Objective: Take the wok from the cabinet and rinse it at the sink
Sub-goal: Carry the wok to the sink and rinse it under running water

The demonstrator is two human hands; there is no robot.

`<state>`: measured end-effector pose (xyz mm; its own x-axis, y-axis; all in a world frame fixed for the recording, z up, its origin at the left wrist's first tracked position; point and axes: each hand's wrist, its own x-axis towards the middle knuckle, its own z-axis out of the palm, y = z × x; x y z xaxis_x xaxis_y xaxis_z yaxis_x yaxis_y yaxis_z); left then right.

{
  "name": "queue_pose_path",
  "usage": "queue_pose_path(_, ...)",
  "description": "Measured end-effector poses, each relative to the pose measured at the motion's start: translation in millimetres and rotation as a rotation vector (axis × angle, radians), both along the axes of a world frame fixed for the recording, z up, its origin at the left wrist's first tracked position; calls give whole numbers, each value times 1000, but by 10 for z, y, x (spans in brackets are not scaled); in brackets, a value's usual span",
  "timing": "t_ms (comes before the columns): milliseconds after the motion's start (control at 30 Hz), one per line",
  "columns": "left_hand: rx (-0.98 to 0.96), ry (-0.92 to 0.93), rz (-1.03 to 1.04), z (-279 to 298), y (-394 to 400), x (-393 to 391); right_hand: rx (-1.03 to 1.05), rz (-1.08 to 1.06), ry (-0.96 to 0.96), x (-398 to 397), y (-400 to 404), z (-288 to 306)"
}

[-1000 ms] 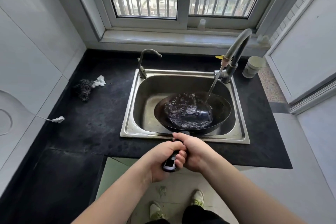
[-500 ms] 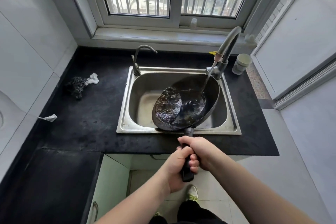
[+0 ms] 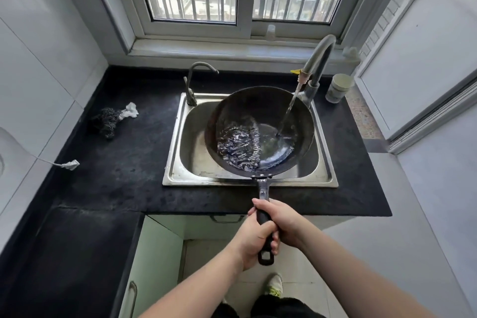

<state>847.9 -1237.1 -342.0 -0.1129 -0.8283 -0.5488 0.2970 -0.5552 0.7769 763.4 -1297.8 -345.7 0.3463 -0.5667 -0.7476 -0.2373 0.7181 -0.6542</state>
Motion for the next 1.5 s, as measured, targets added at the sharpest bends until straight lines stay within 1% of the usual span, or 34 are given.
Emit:
queue_pose_path(100,-33,-125,-14,-56,-76,-24,13,23,-71,-54,-98,-57)
queue_pose_path(400,-63,-394,-70,-151,-141,27,107,106,-313,-65,-283,-147)
queue_pose_path(600,-59,-525,-61,-94,-74,136,142,173,-464,69,-296,-204)
queue_pose_path(700,-70,-567,-48,-116,-62,176,162,139,-498,118,-286,-195)
queue_pose_path(800,-77,-555,-40,-144,-104,183,160,106,-476,136,-313,-192)
queue_pose_path(1000,-32,-410,57,-254,-230,45,103,63,-335,139,-391,-254)
queue_pose_path(1133,-50,-333,99,-358,-228,-15,34,93,-252,116,-375,-305)
queue_pose_path(1300,-46,-305,100,-468,-237,-56,7,82,-238,61,-385,-393)
queue_pose_path(1500,-52,-294,124,-548,-379,-107,-42,144,-183,12,-534,-485)
